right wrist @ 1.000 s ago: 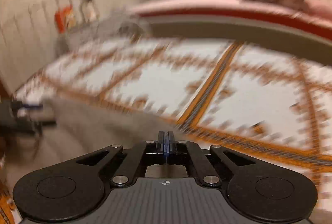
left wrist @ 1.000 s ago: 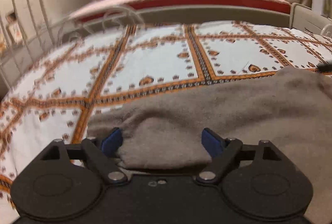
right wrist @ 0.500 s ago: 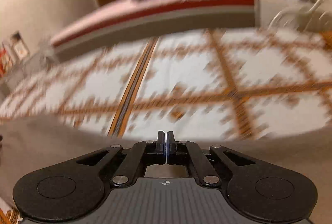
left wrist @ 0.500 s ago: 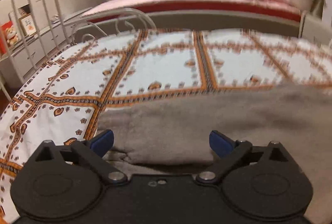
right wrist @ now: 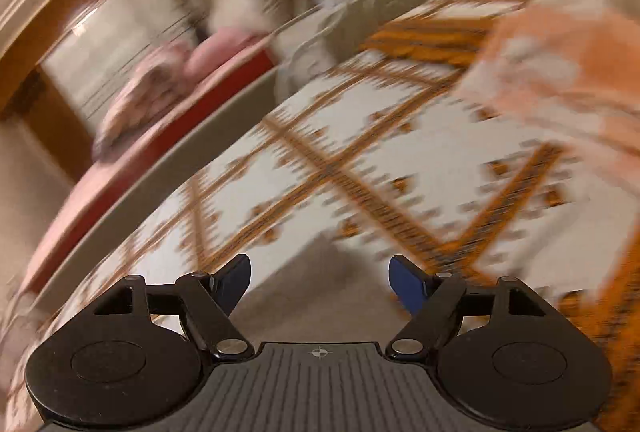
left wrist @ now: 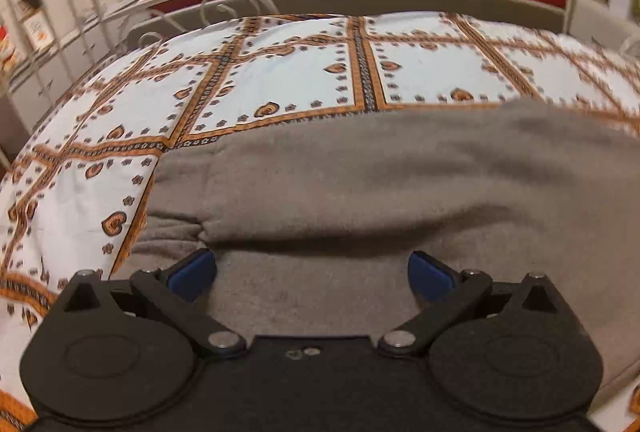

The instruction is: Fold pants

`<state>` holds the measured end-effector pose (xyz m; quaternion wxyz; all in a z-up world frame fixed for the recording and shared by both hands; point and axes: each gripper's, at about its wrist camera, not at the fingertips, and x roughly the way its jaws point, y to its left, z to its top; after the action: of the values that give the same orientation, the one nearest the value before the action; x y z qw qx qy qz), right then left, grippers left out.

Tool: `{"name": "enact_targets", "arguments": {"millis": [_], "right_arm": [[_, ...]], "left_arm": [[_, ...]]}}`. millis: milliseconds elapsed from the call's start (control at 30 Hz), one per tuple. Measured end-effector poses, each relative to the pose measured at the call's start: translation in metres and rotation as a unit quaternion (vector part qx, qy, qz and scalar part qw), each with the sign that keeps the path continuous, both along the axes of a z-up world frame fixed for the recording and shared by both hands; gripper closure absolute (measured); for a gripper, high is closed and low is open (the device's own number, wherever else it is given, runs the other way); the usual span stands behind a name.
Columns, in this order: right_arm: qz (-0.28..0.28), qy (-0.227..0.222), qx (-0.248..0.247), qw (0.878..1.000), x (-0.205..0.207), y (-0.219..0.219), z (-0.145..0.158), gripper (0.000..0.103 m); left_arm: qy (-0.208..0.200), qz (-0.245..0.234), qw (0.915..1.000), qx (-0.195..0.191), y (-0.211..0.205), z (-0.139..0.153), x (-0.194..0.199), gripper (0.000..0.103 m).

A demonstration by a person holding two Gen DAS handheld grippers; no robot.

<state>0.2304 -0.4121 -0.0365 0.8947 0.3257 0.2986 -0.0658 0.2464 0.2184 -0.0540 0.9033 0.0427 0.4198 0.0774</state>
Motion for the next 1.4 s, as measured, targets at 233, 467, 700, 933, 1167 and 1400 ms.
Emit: {"name": "enact_targets", "arguments": {"millis": [233, 467, 700, 933, 1167, 1400], "right_arm": [[-0.030, 0.086, 0.142, 0.986, -0.025, -0.067, -0.038, 0.061], [-0.003, 0.113, 0.230, 0.967, -0.025, -0.071, -0.062, 0.061], [0.027, 0.012, 0.171, 0.985, -0.027, -0.064, -0.025, 0.089], [0.032, 0.114, 0.102, 0.988, -0.023, -0.066, -0.048, 0.089], [-0.029, 0.062, 0.091, 0.993, -0.048, -0.081, -0.022, 0.075], [-0.007, 0.042, 0.077, 0.996, -0.040, -0.060, -0.012, 0.075]], "left_arm": [[-0.006, 0.006, 0.9999, -0.008, 0.001, 0.002, -0.002, 0.006], [-0.003, 0.007, 1.0000, 0.000, -0.002, 0.002, -0.001, 0.006], [0.002, 0.000, 1.0000, 0.010, 0.002, -0.005, -0.007, 0.006], [-0.019, 0.036, 0.9991, 0.005, 0.028, -0.004, -0.015, 0.006], [-0.076, 0.079, 0.9939, -0.014, 0.051, 0.030, -0.049, 0.011], [-0.073, 0.162, 0.9717, -0.155, 0.094, 0.038, -0.076, 0.033]]}}
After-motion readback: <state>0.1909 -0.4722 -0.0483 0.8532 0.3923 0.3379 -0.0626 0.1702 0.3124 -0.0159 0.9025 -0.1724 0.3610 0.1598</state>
